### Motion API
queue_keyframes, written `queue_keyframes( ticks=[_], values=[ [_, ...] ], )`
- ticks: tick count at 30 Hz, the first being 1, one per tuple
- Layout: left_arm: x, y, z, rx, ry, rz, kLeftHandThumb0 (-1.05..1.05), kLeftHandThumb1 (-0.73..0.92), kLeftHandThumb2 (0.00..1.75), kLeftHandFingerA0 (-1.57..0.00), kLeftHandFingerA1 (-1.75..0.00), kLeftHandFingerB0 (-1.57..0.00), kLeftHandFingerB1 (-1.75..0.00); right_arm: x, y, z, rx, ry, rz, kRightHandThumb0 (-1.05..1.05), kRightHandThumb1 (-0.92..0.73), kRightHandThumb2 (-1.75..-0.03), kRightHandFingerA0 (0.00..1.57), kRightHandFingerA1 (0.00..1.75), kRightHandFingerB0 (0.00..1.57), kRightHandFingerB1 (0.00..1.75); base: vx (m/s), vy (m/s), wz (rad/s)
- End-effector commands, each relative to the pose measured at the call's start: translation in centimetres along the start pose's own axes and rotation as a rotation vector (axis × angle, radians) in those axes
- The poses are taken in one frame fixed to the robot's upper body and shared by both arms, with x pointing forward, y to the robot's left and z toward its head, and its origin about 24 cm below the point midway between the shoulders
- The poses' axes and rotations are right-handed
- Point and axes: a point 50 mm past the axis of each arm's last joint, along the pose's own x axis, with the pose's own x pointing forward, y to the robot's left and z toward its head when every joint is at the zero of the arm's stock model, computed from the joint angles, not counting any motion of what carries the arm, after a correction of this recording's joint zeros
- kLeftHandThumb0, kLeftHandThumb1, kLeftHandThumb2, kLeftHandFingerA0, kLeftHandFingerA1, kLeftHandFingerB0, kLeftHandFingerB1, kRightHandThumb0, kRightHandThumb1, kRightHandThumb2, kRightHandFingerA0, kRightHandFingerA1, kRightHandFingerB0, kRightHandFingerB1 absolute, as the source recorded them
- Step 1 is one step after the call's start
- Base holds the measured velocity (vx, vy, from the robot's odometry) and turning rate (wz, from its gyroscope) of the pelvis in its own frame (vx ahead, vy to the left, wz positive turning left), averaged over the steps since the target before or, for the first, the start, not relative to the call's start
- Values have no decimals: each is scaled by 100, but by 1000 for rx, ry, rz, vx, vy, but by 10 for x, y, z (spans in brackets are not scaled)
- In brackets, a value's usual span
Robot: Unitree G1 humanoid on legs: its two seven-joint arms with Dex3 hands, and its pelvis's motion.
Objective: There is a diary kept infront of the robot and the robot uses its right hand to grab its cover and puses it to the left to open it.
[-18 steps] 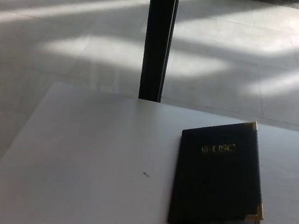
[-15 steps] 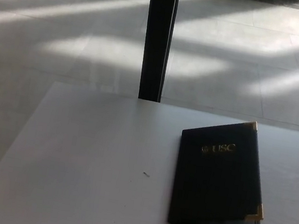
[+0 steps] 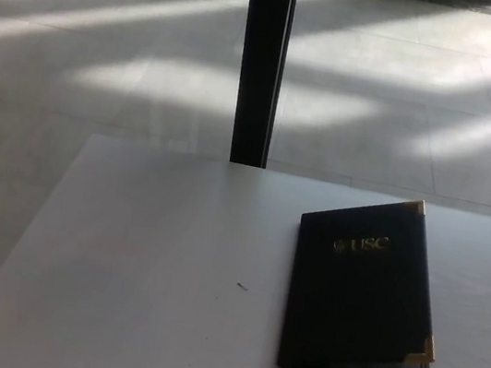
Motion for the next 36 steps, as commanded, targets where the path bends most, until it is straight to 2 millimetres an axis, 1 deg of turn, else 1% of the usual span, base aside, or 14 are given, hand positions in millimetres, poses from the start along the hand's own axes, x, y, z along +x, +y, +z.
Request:
queue_keyframes(
  ticks=[1, 2, 4, 5, 6, 7, 8, 12, 17, 19, 20, 30, 32, 36],
  values=[
    [-1, 6, 13, -26, -63, -3, -105, 57, 147, -52, -140, -39, -123, 5, -3, 53, 274, -122, -102, -101, -69, -115, 33, 79, 10, 62, 0, 0, 0],
    [-2, 7, 12, -28, -63, 0, -105, 57, 146, -52, -140, -39, -123, 6, 0, 59, 266, -134, -96, -102, -92, -68, 25, 80, 8, 67, 0, 0, 0],
    [-2, 7, 12, -24, -64, 0, -105, 57, 146, -52, -139, -38, -121, 7, 4, 77, 226, -197, -85, -102, -92, -70, 32, 80, 10, 65, 0, 0, 0],
    [-2, 7, 11, -33, -61, -8, -105, 56, 145, -49, -137, -38, -121, 6, 7, 90, 239, -234, -84, -99, -68, -115, 32, 76, 19, 70, 0, 0, 0],
    [-2, 8, 10, -34, -60, -6, -105, 55, 145, -49, -137, -39, -121, 6, 11, 100, 258, -269, -93, -98, -87, -68, 75, 149, 36, 71, 0, 0, 0],
    [-2, 8, 10, -36, -60, -6, -105, 55, 145, -49, -137, -39, -121, 5, 15, 114, 290, -323, -106, -98, -87, -68, 75, 149, 36, 71, 0, 0, 0],
    [-2, 8, 10, -50, -61, 6, -105, 55, 144, -49, -137, -39, -121, 3, 23, 133, 281, -357, -119, -96, -67, -115, 45, 79, 30, 63, 0, 0, 0],
    [-3, 9, 10, -40, -61, -8, -105, 55, 143, -48, -135, -38, -120, -11, 47, 176, 312, -562, 20, -95, -91, -68, 30, 58, 27, 55, 0, 0, 0],
    [-3, 9, 9, -17, -57, -5, -105, 58, 146, -48, -136, -37, -120, -33, 77, 213, 329, -696, 127, -97, -92, -68, 41, 59, 35, 44, 0, 0, 0],
    [-3, 9, 9, -34, -59, -2, -105, 56, 145, -52, -139, -40, -123, -47, 97, 226, 379, -770, 231, -92, -65, -110, 50, 69, 31, 52, 0, 0, 0],
    [-3, 9, 8, -49, -57, 0, -105, 56, 145, -52, -139, -40, -123, -53, 107, 230, 372, -797, 274, -96, -86, -66, 55, 65, 35, 42, 0, 0, 0],
    [-1, 6, 10, -31, -54, -2, -105, 55, 146, -51, -139, -40, -123, -112, 175, 217, 318, -866, 553, -90, -89, -67, 79, 66, 54, 56, 0, 0, 0],
    [-1, 6, 10, -40, -59, -13, -105, 57, 146, -49, -137, -39, -122, -126, 205, 201, 291, -801, 721, -91, -69, -107, 36, 65, 29, 57, 0, 0, 0],
    [-1, 6, 10, -49, -61, -9, -105, 55, 145, -49, -138, -39, -122, -136, 229, 183, 267, -720, 742, -86, -92, -71, 30, 52, 19, 39, 0, 0, 0]
  ],
)
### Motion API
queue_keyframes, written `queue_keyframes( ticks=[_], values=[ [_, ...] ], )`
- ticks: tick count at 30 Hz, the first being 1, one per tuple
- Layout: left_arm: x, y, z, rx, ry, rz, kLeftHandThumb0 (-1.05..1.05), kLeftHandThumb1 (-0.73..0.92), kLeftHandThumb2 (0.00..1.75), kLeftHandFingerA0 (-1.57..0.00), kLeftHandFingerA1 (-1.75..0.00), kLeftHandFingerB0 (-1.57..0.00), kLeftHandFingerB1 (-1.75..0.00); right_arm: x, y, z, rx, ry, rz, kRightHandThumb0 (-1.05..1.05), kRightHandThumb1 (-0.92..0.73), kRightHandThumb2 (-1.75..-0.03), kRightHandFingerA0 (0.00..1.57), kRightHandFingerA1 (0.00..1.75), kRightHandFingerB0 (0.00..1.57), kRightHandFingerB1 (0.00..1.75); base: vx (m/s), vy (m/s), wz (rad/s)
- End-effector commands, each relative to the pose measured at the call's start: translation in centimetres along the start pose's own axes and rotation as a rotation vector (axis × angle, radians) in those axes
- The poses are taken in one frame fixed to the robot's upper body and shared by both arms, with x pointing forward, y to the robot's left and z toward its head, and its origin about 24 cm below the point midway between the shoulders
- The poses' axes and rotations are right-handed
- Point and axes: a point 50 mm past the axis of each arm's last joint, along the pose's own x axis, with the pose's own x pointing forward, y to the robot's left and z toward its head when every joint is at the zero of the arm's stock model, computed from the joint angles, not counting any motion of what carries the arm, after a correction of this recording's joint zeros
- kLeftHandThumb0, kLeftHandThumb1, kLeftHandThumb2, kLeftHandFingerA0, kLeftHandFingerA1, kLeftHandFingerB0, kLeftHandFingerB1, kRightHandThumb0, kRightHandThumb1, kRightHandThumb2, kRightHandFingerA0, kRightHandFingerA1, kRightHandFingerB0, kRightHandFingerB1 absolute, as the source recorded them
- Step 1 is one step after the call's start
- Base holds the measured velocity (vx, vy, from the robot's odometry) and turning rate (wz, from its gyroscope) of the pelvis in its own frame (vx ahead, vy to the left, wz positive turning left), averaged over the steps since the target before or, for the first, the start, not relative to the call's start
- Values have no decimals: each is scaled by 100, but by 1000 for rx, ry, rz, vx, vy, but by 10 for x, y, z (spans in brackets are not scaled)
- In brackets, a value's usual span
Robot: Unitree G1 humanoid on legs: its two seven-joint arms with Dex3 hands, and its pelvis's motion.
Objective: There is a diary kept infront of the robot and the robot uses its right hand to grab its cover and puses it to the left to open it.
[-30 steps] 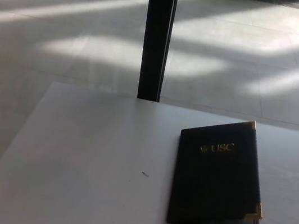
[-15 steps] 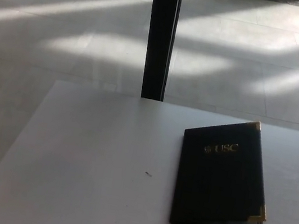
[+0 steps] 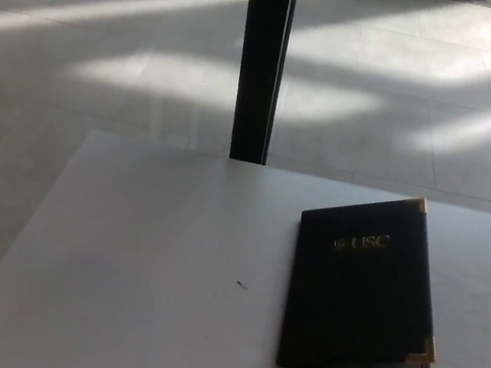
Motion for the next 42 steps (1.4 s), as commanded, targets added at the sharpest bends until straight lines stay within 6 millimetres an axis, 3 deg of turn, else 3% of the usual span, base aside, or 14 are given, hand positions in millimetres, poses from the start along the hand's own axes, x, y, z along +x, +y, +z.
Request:
queue_keyframes(
  ticks=[1, 4, 12, 13, 14, 18, 19, 21, 23, 26, 28, 32, 33, 42],
  values=[
    [-1, 3, 8, -10, -38, 3, -105, 56, 145, -49, -137, -37, -121, -38, 87, -24, 162, 201, 203, -86, -92, -72, 25, 50, 14, 37, 0, 0, 0],
    [0, 3, 8, -11, -40, 1, -105, 56, 146, -50, -138, -36, -120, -46, 98, -41, 197, 289, 213, -37, -52, -113, 1, 50, 0, 49, 0, 0, 0],
    [0, 3, 11, -1, -49, 0, -105, 56, 146, -55, -140, -39, -123, -75, 120, -79, 286, 476, 247, -82, -78, -113, 11, 51, 2, 43, 0, 0, 0],
    [0, 3, 12, -4, -48, 1, -105, 67, 114, -42, -162, -38, -143, -80, 123, -88, 313, 523, 243, -87, -92, -75, 16, 44, 8, 36, 0, 0, 0],
    [0, 3, 12, -5, -48, -1, -105, 58, 150, -52, -141, -39, -123, -86, 125, -96, 352, 577, 225, -38, -50, -112, 0, 50, 2, 51, 0, 0, 0],
    [0, 2, 13, 2, -52, -6, -105, 66, 117, -43, -162, -39, -143, -95, 132, -111, 376, 646, 197, -38, -52, -113, 1, 50, 2, 51, 0, 0, 0],
    [0, 2, 13, 2, -50, -6, -105, 67, 116, -42, -162, -39, -142, -98, 133, -115, 384, 669, 177, -85, -79, -105, 17, 51, 12, 48, 0, 0, 0],
    [1, 1, 13, -9, -49, -5, -105, 67, 114, -43, -162, -39, -143, -106, 137, -125, 380, 712, 180, -37, -53, -114, 0, 49, 2, 51, 0, 0, 0],
    [1, 1, 13, -16, -49, 5, -105, 55, 147, -54, -140, -40, -123, -115, 140, -134, 377, 749, 181, -87, -79, -106, 15, 51, 11, 48, 0, 0, 0],
    [0, 1, 13, -18, -47, -10, -105, 56, 146, -48, -136, -36, -120, -121, 142, -139, 381, 776, 177, -85, -92, -75, 20, 45, 11, 39, 0, 0, 0],
    [1, 1, 12, -22, -47, -4, -105, 55, 146, -51, -138, -37, -121, -124, 143, -142, 367, 788, 191, -37, -51, -113, 1, 50, 2, 51, 0, 0, 0],
    [1, -2, 10, -9, -45, -7, -105, 56, 147, -56, -142, -40, -124, -126, 141, -146, 356, 804, 201, -37, -51, -113, 1, 50, 1, 51, 0, 0, 0],
    [2, -2, 10, -16, -44, -4, -105, 57, 147, -54, -140, -39, -122, -126, 141, -147, 350, 808, 190, -86, -80, -105, 15, 49, 11, 46, 0, 0, 0],
    [2, -3, 10, -19, -44, -4, -105, 56, 147, -61, -144, -44, -125, -139, 142, -153, 401, 850, 159, -87, -92, -75, 20, 42, 10, 37, 0, 0, 0]
  ],
)
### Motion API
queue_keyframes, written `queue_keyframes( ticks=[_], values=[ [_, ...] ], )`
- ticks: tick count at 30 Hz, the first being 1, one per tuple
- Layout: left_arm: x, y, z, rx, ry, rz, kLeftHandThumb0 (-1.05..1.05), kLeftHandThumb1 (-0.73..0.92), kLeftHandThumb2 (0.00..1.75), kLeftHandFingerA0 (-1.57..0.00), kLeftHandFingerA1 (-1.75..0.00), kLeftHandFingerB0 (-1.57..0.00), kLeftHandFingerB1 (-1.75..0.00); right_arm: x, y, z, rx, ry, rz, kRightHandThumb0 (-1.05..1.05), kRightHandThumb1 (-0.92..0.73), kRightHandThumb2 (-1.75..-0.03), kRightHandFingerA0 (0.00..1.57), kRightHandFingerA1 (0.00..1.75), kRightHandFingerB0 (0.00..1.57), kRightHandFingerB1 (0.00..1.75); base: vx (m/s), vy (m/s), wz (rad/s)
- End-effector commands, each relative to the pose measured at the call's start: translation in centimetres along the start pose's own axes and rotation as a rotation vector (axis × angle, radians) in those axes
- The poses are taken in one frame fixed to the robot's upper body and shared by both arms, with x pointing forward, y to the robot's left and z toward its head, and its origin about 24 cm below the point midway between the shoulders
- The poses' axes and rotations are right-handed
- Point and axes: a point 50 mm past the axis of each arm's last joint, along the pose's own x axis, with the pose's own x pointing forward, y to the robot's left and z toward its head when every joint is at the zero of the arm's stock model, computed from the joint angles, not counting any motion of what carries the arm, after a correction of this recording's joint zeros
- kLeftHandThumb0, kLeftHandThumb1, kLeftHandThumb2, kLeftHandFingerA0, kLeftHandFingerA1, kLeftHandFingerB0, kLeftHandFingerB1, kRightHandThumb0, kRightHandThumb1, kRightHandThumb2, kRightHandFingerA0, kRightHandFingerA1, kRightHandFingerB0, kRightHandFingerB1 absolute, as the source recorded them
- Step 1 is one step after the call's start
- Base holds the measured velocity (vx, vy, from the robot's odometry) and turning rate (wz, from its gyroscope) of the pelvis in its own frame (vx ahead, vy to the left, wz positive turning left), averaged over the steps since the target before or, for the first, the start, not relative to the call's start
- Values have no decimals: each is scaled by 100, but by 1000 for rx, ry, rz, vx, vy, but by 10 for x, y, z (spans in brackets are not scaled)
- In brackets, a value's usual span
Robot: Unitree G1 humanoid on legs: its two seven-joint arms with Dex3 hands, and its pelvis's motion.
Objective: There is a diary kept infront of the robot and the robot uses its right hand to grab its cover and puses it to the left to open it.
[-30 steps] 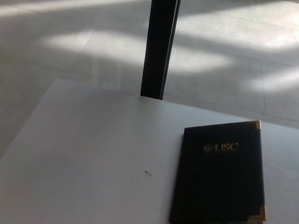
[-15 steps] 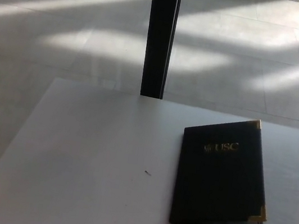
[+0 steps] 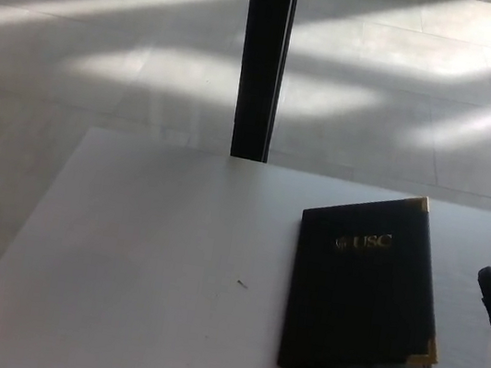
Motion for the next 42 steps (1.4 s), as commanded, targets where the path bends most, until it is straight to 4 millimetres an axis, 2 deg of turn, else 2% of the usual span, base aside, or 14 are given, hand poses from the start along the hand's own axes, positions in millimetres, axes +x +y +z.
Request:
queue_keyframes(
  ticks=[1, 9, 10, 12, 14, 21, 22, 28, 30, 31, 33, 37, 40, 42],
  values=[
    [0, 2, 5, -12, -26, 8, -105, 56, 147, -60, -143, -45, -126, -4, -1, -10, 61, 29, -18, -87, -92, -74, 20, 43, 12, 38, 0, 0, 0],
    [-1, 3, 4, -17, -32, 8, -105, 55, 146, -53, -138, -39, -122, -12, 15, -44, 101, 100, -1, -86, -92, -77, 19, 42, 11, 36, 0, 0, 0],
    [-1, 3, 5, -13, -32, 8, -105, 55, 147, -53, -139, -41, -124, -13, 17, -47, 106, 107, 7, -37, -52, -113, 1, 50, 1, 50, 0, 0, 0],
    [-1, 3, 5, 8, -29, 5, -105, 57, 148, -54, -140, -41, -124, -14, 21, -53, 104, 116, 19, -37, -52, -113, 1, 50, 1, 50, 0, 0, 0],
    [-1, 3, 5, -3, -29, 3, -105, 55, 147, -56, -142, -43, -126, -15, 23, -56, 103, 122, 33, -88, -92, -75, 18, 43, 10, 37, 0, 0, 0],
    [0, 3, 5, -9, -30, 14, -105, 57, 147, -55, -140, -42, -124, -19, 35, -70, 110, 140, 49, -87, -92, -75, 18, 45, 10, 36, 0, 0, 0],
    [-1, 3, 5, -9, -30, 12, -105, 56, 147, -57, -141, -44, -125, -21, 35, -74, 108, 148, 48, -37, -51, -113, 1, 50, 1, 51, 0, 0, 0],
    [-1, 4, 7, -15, -37, 13, -105, 64, 111, -45, -162, -44, -145, -31, 46, -88, 97, 154, 53, -38, -49, -111, 0, 50, 1, 51, 0, 0, 0],
    [-1, 5, 6, 1, -33, 12, -105, 54, 146, -57, -142, -45, -126, -38, 55, -95, 63, 142, 64, -87, -92, -75, 11, 37, 4, 29, 0, 0, 0],
    [-1, 5, 6, -7, -34, 9, -105, 56, 145, -54, -139, -39, -122, -45, 65, -101, 25, 134, 109, -90, -84, -121, 7, 29, 0, 23, 0, 0, 0],
    [-1, 5, 6, -5, -35, 8, -105, 66, 110, -44, -162, -40, -146, -51, 76, -106, -35, 119, 162, -93, -87, -125, 0, 18, 0, 18, 0, 0, 0],
    [-1, 5, 6, -6, -37, 16, -105, 56, 145, -56, -141, -42, -124, -62, 102, -112, -163, 79, 276, -96, -90, -128, 0, 12, 0, 15, 0, 0, 0],
    [-1, 5, 7, 3, -34, 18, -105, 70, 109, -46, -162, -40, -144, -64, 117, -114, -269, 51, 354, -100, -92, -133, 0, 12, 0, 15, 0, 0, 0],
    [-2, 6, 7, 10, -35, 13, -105, 59, 148, -57, -144, -43, -126, -66, 133, -113, -379, 15, 420, -98, -92, -133, 0, 15, 0, 15, 0, 0, 0]
  ],
)
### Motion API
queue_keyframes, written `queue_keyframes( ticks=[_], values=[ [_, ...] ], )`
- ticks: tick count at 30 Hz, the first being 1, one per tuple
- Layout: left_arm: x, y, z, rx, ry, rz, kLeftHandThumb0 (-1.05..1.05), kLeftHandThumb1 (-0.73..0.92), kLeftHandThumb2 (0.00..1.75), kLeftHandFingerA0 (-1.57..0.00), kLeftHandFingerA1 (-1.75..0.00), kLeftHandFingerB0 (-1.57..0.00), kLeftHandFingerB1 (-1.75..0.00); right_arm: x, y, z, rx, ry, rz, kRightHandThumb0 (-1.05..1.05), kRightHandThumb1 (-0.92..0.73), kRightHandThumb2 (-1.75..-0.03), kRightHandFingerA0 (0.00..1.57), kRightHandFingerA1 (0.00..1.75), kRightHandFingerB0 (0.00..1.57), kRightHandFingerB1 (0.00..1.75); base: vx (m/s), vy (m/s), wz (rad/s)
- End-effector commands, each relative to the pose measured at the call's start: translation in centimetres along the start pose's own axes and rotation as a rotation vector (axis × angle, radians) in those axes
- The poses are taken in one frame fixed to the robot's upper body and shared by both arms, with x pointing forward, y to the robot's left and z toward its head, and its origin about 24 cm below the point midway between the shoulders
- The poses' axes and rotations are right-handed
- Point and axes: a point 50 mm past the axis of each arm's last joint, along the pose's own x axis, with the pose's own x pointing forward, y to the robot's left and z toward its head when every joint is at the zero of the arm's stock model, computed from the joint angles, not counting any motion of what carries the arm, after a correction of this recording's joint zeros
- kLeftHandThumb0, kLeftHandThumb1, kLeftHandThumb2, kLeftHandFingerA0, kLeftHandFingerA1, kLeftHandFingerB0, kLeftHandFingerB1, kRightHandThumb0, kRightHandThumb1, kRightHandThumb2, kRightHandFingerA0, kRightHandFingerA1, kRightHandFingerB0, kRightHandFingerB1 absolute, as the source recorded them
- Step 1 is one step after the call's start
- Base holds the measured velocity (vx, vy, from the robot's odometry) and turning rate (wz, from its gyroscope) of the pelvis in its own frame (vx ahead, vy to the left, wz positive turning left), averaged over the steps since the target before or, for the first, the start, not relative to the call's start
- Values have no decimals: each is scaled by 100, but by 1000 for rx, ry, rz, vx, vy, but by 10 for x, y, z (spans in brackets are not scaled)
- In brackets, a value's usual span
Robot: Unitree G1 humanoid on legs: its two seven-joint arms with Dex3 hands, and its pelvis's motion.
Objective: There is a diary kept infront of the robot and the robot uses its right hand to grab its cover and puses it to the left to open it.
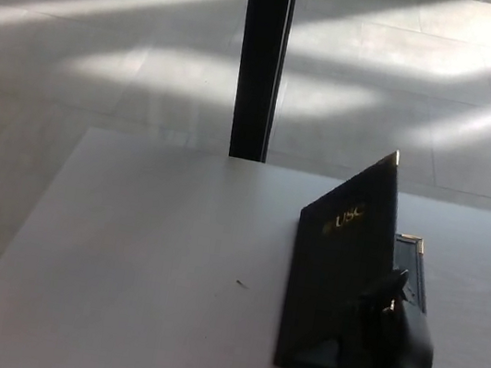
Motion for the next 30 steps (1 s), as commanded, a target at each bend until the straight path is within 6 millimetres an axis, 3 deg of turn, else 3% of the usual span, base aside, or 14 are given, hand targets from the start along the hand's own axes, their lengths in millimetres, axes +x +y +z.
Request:
queue_keyframes(
  ticks=[1, 4, 5, 13, 14, 15, 16, 17, 18, 19, 23, 24, 27, 30],
  values=[
    [-2, 6, 7, 22, -31, 16, -105, 69, 110, -43, -164, -39, -147, -6, 58, -2, -204, -123, 103, -95, -90, -131, 0, 17, 0, 17, 0, 0, 0],
    [-1, 6, 7, 20, -29, 26, -105, 58, 147, -57, -143, -46, -128, -5, 65, 0, -284, -131, 121, -98, -92, -132, 0, 16, 0, 14, 0, 0, 0],
    [-2, 6, 7, 18, -28, 27, -105, 69, 109, -45, -164, -41, -148, -5, 70, 1, -328, -132, 138, -99, -92, -134, 0, 20, 0, 13, 0, 0, 0],
    [-1, 5, 6, 27, -22, 28, -105, 71, 109, -45, -164, -42, -148, 10, 94, 8, -653, -173, 259, -94, -92, -89, 0, 0, 0, 0, 0, 0, 0],
    [-1, 4, 6, 36, -22, 22, -105, 61, 148, -56, -144, -45, -128, 18, 94, 11, -735, -165, 273, -100, -92, -84, 0, 0, 0, 0, 0, 0, 0],
    [0, 3, 6, 36, -23, 22, -105, 60, 148, -58, -144, -48, -130, 23, 93, 13, -785, -156, 284, -105, -85, -130, 0, 24, 0, 21, 0, 0, 0],
    [0, 3, 6, 32, -22, 23, -105, 60, 148, -57, -144, -46, -129, 24, 93, 13, -792, -153, 286, -97, -92, -80, 0, 0, 0, 0, 0, 0, 0],
    [0, 2, 7, 32, -22, 20, -105, 60, 148, -57, -144, -46, -129, 27, 91, 15, -834, -153, 281, -105, -86, -131, 0, 23, 0, 20, 0, 0, 0],
    [1, 1, 9, 34, -24, 21, -105, 61, 147, -59, -144, -49, -130, 31, 88, 15, -881, -149, 277, -98, -88, -100, 0, 0, 0, 0, 0, 0, 0],
    [2, 0, 10, 32, -25, 23, -105, 60, 147, -58, -144, -49, -129, 36, 85, 16, -936, -141, 276, -105, -87, -131, 0, 21, 0, 20, 0, 0, 0],
    [3, -2, 17, 56, -38, 24, -105, 62, 148, -60, -144, -48, -129, 52, 70, 17, -1167, -106, 280, -105, -85, -129, 0, 18, 0, 18, 0, 0, 2],
    [3, -2, 17, 63, -41, 23, -105, 75, 106, -51, -164, -45, -147, 54, 67, 16, -1231, -99, 286, -105, -86, -128, 0, 16, 5, 17, 0, 0, 0],
    [4, -3, 21, 79, -48, 26, -105, 76, 107, -53, -164, -48, -147, 62, 55, 13, -1463, -88, 315, -105, -85, -129, 0, 17, 12, 18, 0, 0, 0],
    [4, -4, 22, 72, -50, 18, -105, 76, 107, -51, -164, -46, -146, 63, 51, 9, -1594, -61, 357, -101, -92, -85, 0, 7, 0, 16, 0, 0, 0]
  ],
)
